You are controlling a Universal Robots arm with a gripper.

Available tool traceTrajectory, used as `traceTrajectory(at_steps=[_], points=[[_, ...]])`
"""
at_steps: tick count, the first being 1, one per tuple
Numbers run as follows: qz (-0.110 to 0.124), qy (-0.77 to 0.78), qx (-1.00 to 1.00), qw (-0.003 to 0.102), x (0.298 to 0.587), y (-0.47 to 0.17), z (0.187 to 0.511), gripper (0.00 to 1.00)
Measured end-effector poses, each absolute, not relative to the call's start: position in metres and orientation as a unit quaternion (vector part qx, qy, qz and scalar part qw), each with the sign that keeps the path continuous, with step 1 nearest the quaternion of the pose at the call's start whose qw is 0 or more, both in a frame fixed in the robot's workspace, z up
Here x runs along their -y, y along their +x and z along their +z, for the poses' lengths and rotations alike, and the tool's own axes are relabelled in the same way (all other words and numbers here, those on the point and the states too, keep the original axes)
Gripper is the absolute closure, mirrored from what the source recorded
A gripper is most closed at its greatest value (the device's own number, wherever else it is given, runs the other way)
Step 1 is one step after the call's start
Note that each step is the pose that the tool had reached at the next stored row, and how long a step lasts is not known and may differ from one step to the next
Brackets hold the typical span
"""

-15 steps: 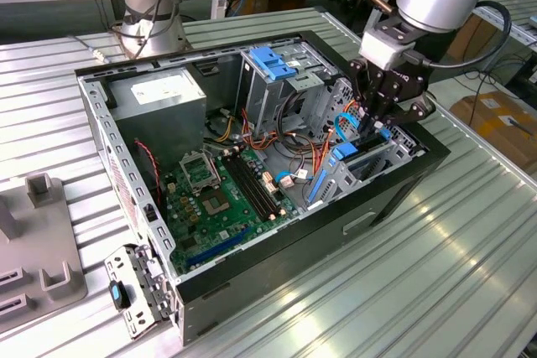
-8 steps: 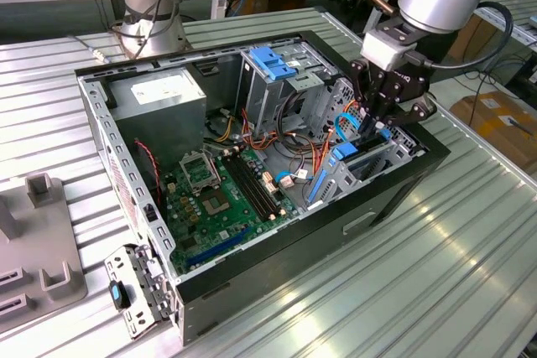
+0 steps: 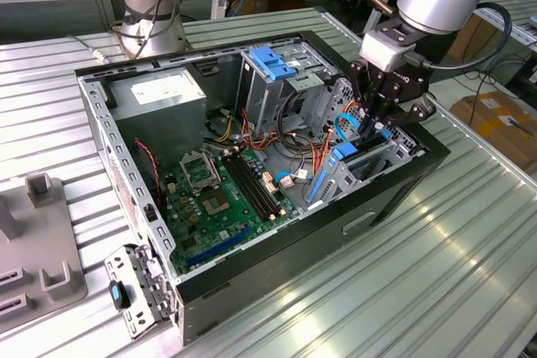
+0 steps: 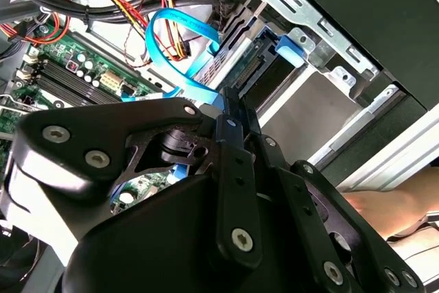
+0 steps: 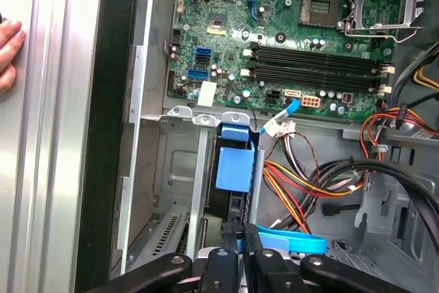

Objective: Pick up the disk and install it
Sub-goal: 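Insert the first disk wire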

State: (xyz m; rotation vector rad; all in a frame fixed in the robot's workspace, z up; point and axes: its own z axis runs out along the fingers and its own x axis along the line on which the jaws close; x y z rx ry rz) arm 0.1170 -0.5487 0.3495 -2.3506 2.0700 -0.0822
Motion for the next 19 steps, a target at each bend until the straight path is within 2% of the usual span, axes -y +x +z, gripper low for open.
traceTrajectory(at_steps=[19], points=[[-0.026,-0.750,-0.661,0.004,0.5488,0.1169,0.3468,0.84]])
